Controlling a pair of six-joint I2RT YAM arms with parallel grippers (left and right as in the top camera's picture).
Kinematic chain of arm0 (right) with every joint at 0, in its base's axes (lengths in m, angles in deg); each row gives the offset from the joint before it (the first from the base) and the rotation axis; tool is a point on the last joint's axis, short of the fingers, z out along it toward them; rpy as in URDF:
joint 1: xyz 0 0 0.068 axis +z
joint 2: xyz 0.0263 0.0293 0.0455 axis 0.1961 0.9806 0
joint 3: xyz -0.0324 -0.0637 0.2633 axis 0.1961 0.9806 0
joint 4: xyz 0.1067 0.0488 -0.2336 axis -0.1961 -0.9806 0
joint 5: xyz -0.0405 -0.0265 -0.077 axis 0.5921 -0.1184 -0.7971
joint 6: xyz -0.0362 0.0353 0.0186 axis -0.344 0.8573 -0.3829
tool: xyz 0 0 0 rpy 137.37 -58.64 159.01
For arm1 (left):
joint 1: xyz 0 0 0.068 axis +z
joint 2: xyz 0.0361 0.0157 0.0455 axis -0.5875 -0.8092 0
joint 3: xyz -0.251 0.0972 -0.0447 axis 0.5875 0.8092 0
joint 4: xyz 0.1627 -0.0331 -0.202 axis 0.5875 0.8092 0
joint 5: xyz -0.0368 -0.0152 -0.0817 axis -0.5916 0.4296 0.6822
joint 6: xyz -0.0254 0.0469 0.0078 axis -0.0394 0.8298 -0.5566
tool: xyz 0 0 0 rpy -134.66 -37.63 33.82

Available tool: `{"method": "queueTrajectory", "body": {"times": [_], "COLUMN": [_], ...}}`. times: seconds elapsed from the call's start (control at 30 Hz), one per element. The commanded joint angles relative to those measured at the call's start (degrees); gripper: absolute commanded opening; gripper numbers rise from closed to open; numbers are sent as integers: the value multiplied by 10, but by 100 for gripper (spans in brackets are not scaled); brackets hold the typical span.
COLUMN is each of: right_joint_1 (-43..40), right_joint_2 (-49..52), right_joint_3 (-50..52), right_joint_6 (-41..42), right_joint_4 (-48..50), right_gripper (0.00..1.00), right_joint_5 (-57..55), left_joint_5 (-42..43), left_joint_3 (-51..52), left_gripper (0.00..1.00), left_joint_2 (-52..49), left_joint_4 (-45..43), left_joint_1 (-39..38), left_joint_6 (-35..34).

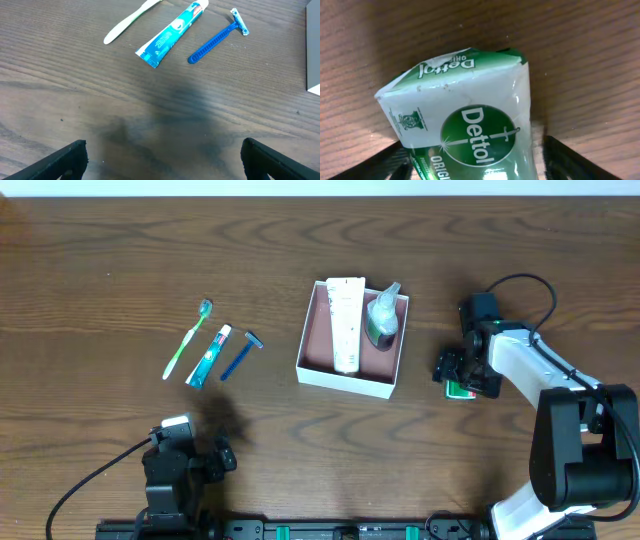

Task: Pack container
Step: 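Grasp the green Dettol soap bar with the right gripper, then place the soap bar into the box's front right corner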

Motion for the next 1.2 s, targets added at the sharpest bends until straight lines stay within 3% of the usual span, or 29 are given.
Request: {"method": "queueTrajectory", "body": {"times": [0.0,0.1,0.37,0.7,0.9,1.17], "right_joint_1": [-5,-5,14,148,246,258], "right_joint_2": [8,-9,-141,-305,-281,-199], "right_joint_3": [2,2,1,1,1,1], "right_joint_6": [-9,-10,-14,-20,-20,-35], "right_joint_4": [1,-1,-28,-6,83,171], "right_gripper": [68,54,38,33,33,32], "right_joint_5": [-12,-12,24,99,40,59], "left_joint_5": [0,0,0,0,0,0], "left_joint_3": [9,9,9,9,9,9], "left_gripper": [98,98,98,98,98,98], "left_joint_2": [3,3,4,4,3,4], "left_joint_4": [7,7,7,7,7,7], "left_joint_1": [-2,-2,-2,-2,-2,-2], "left_joint_6": [7,7,7,7,7,7]}}
